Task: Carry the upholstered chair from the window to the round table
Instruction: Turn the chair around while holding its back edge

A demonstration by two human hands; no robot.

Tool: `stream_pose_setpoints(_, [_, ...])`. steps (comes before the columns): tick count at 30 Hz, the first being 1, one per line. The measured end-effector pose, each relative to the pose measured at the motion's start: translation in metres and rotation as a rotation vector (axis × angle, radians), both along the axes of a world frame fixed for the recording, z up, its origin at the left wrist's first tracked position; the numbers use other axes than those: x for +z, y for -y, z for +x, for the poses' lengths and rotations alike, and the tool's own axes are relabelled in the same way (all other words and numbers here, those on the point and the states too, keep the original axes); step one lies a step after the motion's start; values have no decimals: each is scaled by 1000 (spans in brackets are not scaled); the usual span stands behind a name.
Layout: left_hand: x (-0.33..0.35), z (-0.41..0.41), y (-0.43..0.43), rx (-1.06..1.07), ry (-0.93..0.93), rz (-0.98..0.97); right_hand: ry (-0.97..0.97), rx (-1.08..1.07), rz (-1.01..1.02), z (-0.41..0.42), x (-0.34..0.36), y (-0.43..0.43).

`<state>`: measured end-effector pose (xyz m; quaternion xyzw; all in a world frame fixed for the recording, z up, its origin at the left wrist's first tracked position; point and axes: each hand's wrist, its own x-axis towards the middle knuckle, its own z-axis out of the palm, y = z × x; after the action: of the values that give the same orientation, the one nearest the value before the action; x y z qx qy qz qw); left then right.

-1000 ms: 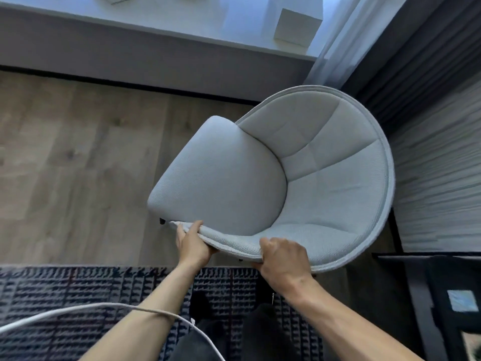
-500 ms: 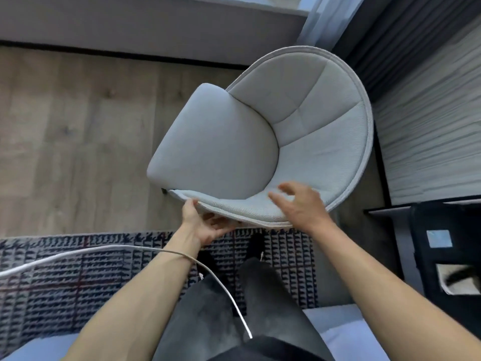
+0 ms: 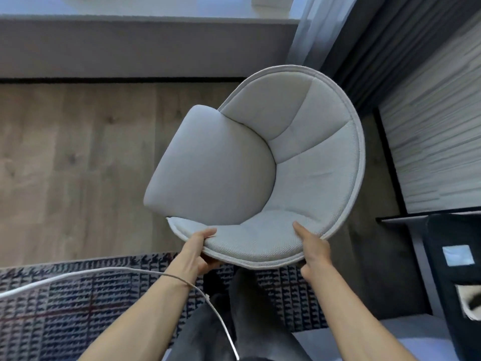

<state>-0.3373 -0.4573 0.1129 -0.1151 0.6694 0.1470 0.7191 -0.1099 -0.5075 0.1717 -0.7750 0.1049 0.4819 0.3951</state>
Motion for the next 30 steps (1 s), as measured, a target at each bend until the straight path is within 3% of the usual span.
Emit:
stream_pose_setpoints(5, [-2, 6, -4, -8, -29, 31, 38, 0, -57, 5, -1, -5])
stream_pose_setpoints(17, [24, 15, -82, 78, -88, 149, 61, 34, 87, 21, 30, -80])
stream_pose_setpoints(30, [29, -42, -113, 188, 25, 149, 106, 137, 178, -35, 40, -135])
